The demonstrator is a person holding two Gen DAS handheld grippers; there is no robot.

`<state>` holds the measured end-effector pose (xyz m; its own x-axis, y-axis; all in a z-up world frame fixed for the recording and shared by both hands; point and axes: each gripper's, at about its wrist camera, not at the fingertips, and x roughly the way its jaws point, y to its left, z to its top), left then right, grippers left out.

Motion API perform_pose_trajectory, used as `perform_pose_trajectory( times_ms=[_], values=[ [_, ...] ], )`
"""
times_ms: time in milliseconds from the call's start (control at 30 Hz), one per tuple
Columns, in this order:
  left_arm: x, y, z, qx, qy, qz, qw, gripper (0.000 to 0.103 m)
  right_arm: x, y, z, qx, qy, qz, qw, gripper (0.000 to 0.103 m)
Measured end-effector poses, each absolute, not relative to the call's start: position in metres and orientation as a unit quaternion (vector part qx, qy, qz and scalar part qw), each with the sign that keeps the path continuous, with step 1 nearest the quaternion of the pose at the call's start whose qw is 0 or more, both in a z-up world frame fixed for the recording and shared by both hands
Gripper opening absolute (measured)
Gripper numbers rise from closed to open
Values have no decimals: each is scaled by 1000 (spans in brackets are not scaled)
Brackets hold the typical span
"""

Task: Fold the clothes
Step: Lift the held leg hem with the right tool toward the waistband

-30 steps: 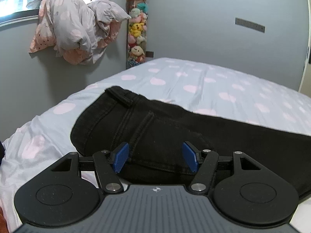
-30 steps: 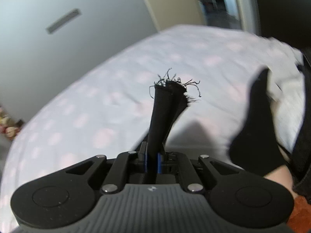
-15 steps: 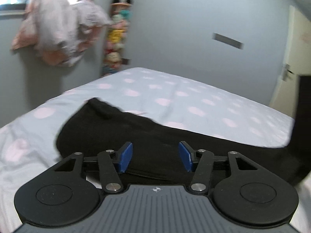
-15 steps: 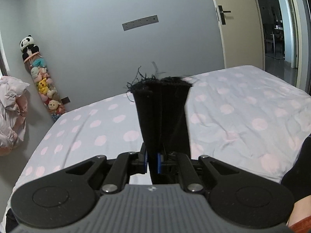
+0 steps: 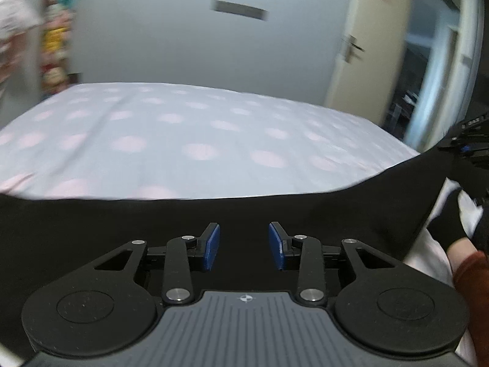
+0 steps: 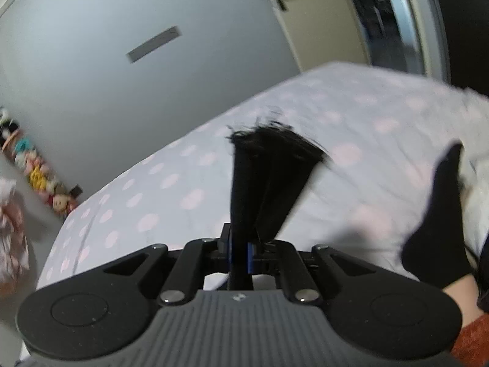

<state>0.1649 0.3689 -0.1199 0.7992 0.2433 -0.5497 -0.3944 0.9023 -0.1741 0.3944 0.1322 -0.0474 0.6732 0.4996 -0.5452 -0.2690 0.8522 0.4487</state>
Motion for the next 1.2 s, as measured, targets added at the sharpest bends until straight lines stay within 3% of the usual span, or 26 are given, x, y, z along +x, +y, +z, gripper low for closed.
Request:
perform_pose_trajectory(
  times_ms=[300,667,767,933,1200],
  values=[
    [239,264,-194,-45,369,78,925,26,419,88,-80,230,375,239,866,10],
    [263,252,-183,-70,337,68,936,26,411,106,-65,200,351,288,868,10],
    [280,240,-195,-71,360,64,928,22,405,113,-57,188,348,302,867,10],
    [266,249,-194,-105,367,50,923,22,389,135,-48,148,341,328,868,10],
    [169,284,-160,-82,340,98,932,22,339,196,-28,58,293,402,865,10]
  ],
)
